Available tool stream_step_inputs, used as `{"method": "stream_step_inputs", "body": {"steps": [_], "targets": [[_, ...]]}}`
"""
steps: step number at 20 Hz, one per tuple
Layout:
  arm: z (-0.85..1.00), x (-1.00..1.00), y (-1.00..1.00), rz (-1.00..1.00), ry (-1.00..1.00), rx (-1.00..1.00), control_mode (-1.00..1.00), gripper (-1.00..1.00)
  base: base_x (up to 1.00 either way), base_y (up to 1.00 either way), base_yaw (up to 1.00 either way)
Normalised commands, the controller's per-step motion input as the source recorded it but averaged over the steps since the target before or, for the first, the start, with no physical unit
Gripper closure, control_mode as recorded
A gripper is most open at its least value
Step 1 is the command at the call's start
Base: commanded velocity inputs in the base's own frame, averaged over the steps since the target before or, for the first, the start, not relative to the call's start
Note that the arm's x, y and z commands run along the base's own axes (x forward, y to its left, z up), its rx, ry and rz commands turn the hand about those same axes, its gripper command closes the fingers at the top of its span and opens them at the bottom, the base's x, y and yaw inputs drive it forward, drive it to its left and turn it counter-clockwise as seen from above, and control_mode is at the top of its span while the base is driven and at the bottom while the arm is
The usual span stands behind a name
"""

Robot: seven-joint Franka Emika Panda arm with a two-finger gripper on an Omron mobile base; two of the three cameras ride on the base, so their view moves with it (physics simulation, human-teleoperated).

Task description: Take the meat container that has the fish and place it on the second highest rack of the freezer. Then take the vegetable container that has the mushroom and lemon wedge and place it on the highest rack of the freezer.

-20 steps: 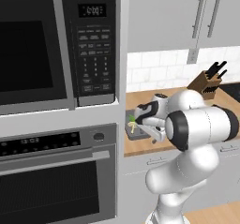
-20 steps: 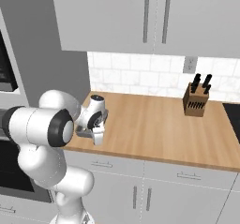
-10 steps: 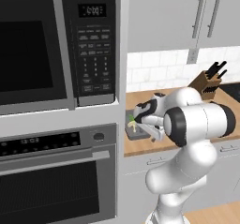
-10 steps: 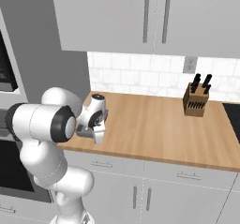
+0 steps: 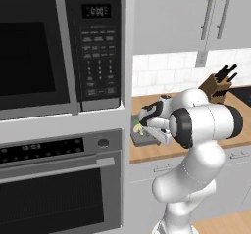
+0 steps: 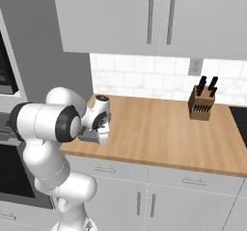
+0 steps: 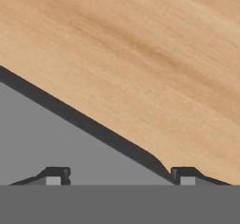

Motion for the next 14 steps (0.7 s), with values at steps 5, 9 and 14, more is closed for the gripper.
{"method": "stream_step_inputs", "body": {"steps": [5, 9, 14], "targets": [[-0.01, 0.00, 0.00, 0.00, 0.00, 0.00, -1.00, 1.00, 0.00, 0.00, 0.00], [0.00, 0.00, 0.00, 0.00, 0.00, 0.00, -1.00, 1.00, 0.00, 0.00, 0.00], [0.00, 0.00, 0.00, 0.00, 0.00, 0.00, -1.00, 1.00, 0.00, 0.00, 0.00]]}}
